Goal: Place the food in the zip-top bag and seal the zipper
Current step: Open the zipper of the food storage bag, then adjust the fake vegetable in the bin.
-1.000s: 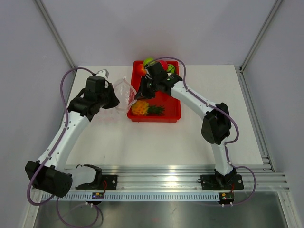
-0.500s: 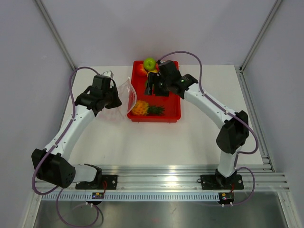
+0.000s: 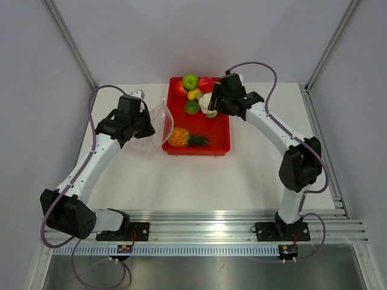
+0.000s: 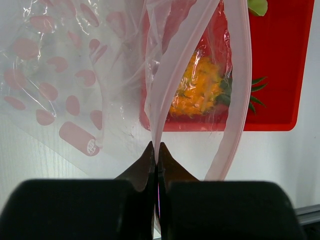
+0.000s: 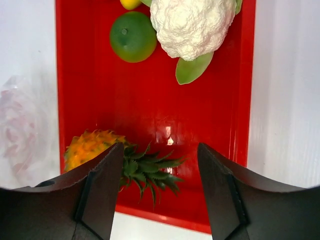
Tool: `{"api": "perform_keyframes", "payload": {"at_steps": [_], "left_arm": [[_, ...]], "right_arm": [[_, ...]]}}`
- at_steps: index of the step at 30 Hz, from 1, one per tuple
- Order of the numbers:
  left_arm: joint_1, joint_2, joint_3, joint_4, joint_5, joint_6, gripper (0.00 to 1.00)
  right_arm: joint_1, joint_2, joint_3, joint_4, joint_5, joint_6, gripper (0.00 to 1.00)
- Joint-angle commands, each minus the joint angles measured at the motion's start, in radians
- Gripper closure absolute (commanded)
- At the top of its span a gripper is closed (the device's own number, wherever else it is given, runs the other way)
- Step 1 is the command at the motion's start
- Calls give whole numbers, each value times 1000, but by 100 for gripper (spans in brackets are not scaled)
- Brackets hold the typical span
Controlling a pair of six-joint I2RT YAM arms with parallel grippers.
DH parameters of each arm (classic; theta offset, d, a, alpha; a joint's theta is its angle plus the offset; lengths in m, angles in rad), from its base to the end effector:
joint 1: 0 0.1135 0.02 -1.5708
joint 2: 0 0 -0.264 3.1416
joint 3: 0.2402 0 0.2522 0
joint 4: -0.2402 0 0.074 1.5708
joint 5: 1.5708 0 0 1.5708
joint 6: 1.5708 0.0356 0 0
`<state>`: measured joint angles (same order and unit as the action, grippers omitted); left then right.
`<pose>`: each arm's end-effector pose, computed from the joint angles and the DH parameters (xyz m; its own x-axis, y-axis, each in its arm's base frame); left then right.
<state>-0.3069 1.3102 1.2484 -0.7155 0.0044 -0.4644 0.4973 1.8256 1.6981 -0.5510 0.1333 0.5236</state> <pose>0.2652 -0.0842 0.3365 -0.7344 -0.2371 -0.6359 -0.0267 0.9464 -0.3220 0.3733 0.1973 0.3287 -0.6686 0.2009 -0.7159 -0.0549 0.9468 0.3170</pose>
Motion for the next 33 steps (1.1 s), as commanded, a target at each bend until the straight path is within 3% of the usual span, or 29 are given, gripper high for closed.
{"api": "perform_keyframes", "payload": {"at_steps": [1, 9, 18, 22, 30, 33], "left_arm": [[5, -22, 5, 48, 26, 1, 100], [5, -32, 3, 24, 17, 13, 100], [5, -54, 0, 11, 11, 46, 100], [5, -54, -1, 13, 22, 49, 100], [5, -60, -12, 7, 26, 61, 100], [6, -63, -14, 7, 19, 69, 100]], "right_arm": [[7, 87, 100, -6, 5, -2, 32], [15, 355, 391, -75, 9, -37, 30], [41, 616, 740, -158, 25, -73, 20], [78, 681, 801, -112, 9, -106, 13], [112, 801, 911, -61, 160, -207, 1], [112, 822, 914, -29, 177, -223, 1]]}}
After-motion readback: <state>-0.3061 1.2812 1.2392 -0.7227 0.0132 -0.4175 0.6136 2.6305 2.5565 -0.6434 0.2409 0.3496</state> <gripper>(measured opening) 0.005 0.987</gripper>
